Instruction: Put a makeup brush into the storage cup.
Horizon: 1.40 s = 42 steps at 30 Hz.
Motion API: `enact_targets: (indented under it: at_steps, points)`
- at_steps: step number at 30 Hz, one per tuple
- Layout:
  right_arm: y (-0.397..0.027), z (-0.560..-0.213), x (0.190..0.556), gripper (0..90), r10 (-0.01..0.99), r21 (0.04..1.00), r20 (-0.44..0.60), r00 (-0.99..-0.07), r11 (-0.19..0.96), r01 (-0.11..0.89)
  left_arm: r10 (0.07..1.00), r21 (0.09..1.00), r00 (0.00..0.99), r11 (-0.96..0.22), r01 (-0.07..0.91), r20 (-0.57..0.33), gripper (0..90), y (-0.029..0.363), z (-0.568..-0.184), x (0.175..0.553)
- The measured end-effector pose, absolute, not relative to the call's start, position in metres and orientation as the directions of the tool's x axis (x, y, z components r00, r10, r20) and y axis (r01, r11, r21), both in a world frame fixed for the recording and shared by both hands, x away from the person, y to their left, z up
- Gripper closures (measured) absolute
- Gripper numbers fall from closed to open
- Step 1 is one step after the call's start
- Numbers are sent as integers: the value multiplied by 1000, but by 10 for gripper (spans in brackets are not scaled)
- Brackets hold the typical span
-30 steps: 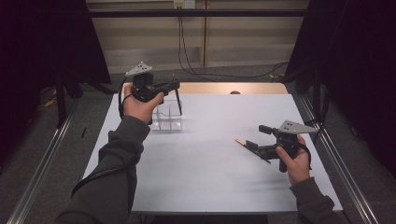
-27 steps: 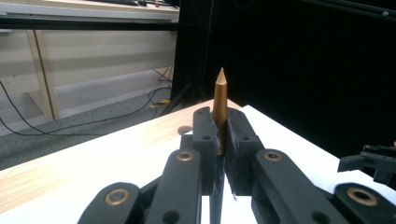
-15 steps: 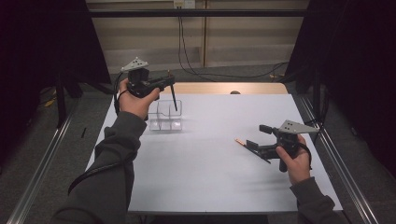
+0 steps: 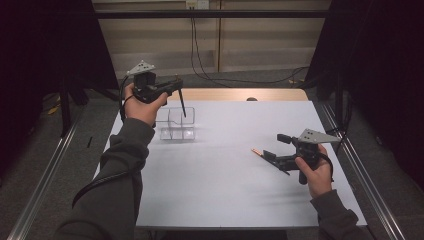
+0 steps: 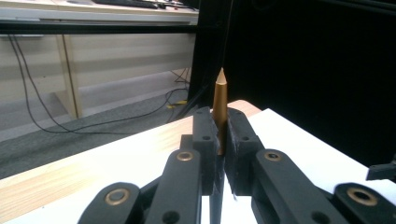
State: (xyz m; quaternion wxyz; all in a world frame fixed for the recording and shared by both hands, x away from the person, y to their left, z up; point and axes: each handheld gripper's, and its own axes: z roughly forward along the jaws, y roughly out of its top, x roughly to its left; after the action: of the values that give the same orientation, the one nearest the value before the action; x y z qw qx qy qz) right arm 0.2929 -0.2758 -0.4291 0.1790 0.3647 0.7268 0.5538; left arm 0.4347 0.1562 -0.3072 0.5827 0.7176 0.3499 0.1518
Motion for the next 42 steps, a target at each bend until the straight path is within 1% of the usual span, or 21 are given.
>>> enact_targets:
  at_steps: [1, 4, 15, 42]
  points:
    - [-276, -429, 293, 97, 726, 936, 143, -673, 122, 331, 692, 940, 697, -78, 332, -188, 841, 156, -307, 435]
    - [-276, -429, 293, 98, 726, 935, 145, -672, 121, 333, 686, 941, 702, -74, 331, -193, 841, 157, -311, 438]
    - [-276, -428, 293, 98, 725, 936, 141, -674, 126, 330, 710, 931, 676, -79, 358, -200, 841, 156, -326, 444]
    - [-279, -427, 292, 98, 723, 937, 140, -677, 126, 327, 722, 920, 661, -88, 381, -204, 841, 152, -346, 454]
